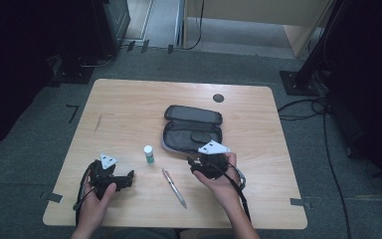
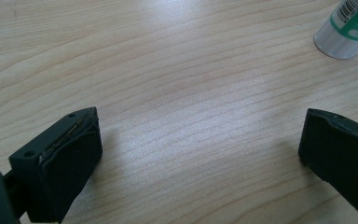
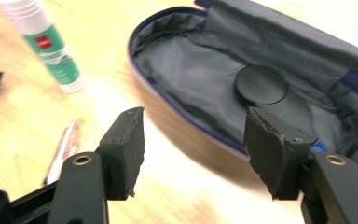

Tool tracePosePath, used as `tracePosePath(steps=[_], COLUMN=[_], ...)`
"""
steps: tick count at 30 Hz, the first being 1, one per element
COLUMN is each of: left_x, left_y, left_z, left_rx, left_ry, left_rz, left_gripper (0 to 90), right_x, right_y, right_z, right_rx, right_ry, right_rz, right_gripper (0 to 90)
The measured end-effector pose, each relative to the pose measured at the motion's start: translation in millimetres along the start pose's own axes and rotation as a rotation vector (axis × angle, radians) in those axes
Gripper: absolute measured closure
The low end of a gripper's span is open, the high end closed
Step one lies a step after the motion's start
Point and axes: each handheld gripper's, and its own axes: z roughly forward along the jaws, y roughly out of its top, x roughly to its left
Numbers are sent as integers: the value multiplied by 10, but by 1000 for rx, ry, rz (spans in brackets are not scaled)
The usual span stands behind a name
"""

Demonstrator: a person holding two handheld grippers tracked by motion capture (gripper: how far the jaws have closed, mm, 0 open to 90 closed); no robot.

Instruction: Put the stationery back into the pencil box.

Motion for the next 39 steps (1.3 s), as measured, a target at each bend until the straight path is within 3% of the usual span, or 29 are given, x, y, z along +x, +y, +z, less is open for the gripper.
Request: tracePosePath(steps=[21,30,32,39], left_x=[0,-1,-1,0], left_y=[1,0,0,1], left_z=[0,0,0,0], left_rx=[1,1,0,1], left_ry=[1,1,1,1], left_rz=[2,1,0,2], left_gripper=[0,0,0,0], right_x=[346,546,630,721], right_y=[-381,-496,-551,-668], right_z=[-44,-48,-41,-62], right_rx=[41,52,76,104], right_ry=[92,168,194,215], right_rz=[15,16,8,-2], right_gripper=[433,527,561,641])
